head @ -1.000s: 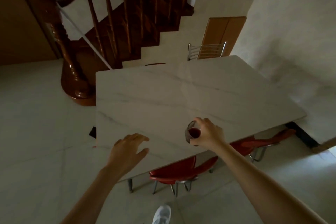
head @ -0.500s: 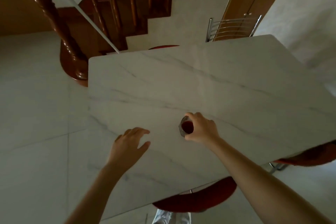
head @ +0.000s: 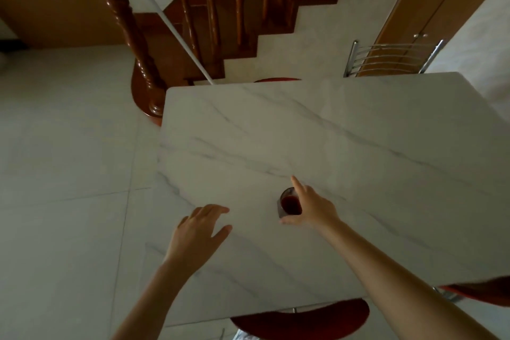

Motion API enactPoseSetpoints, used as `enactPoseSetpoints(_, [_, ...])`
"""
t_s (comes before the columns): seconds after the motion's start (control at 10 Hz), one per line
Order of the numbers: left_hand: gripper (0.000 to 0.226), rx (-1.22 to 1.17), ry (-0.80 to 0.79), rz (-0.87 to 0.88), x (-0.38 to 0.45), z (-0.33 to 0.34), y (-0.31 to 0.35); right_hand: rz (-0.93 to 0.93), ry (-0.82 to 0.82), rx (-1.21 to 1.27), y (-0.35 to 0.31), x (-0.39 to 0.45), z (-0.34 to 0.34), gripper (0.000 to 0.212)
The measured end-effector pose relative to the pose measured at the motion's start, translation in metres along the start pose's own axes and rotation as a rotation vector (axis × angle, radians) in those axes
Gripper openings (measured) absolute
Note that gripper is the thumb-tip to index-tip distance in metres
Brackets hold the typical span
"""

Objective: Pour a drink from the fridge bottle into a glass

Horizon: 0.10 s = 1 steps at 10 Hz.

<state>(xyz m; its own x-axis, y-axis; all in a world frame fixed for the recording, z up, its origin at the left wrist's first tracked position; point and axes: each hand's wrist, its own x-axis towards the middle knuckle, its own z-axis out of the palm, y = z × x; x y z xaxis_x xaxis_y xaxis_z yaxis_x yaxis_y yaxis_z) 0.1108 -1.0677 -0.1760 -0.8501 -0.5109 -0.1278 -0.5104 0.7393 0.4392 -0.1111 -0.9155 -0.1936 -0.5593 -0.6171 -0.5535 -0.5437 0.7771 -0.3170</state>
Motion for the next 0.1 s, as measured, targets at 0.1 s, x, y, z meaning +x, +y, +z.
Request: enactPoseSetpoints(0.1, [0.054, 0.019, 0.050, 0.009, 0.0054, -0.0142, 0.0143, -0.031, 0.070, -0.038, -0.0017, -0.0040, -0.0159, 0.099])
